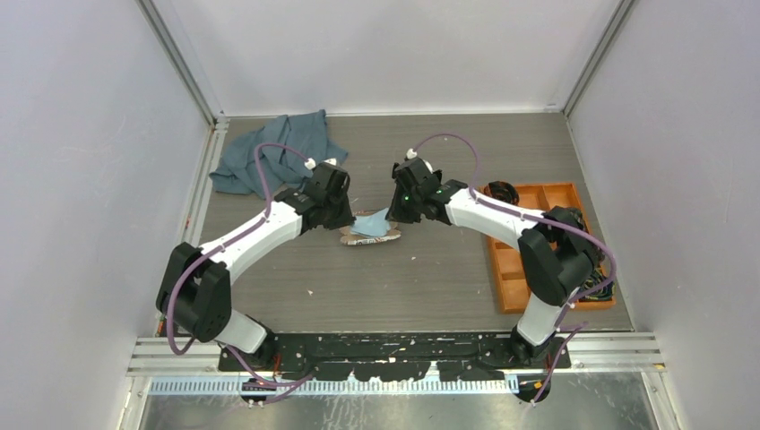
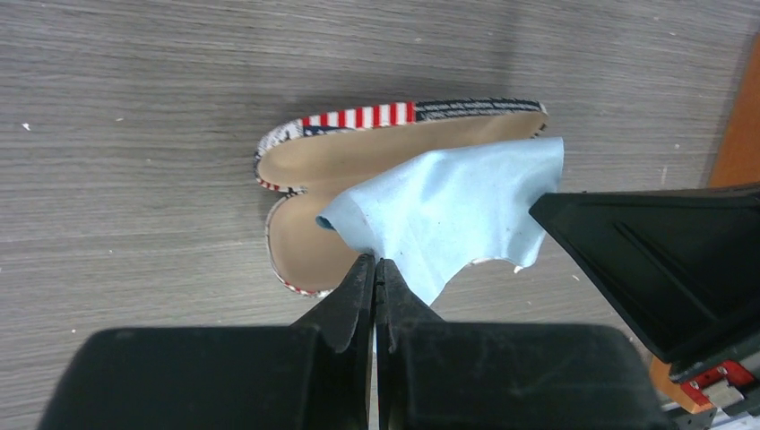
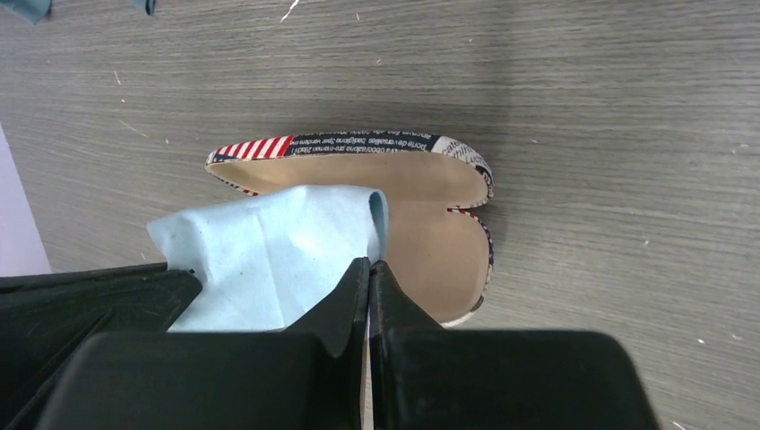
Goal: Organize the sunglasses
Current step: Place the glasses cleaning cloth in the sunglasses case.
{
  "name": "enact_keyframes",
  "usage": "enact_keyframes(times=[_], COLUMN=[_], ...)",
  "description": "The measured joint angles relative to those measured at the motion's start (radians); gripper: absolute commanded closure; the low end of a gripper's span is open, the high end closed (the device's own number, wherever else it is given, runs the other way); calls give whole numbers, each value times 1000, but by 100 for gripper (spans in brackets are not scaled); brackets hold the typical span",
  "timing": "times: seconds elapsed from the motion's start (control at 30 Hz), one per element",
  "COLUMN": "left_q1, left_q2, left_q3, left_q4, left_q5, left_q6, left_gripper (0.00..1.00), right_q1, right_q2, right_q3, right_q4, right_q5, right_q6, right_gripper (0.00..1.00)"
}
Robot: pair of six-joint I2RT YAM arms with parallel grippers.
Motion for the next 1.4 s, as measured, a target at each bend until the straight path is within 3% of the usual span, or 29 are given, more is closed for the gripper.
enact_keyframes(times=[0.47,1.4], left_q1=[41,41], left_q2=[114,90], left_q3=[1,-152], left_q4=[5,48], left_q5=[60,108], left_q6=[39,21], left_gripper=[100,99], right_q1=[0,6], right_q2=[74,57], right_q3=[32,-154], right_q4=[9,58], right_q5=[-26,-60], right_q6=[-19,-21], right_gripper=[100,100])
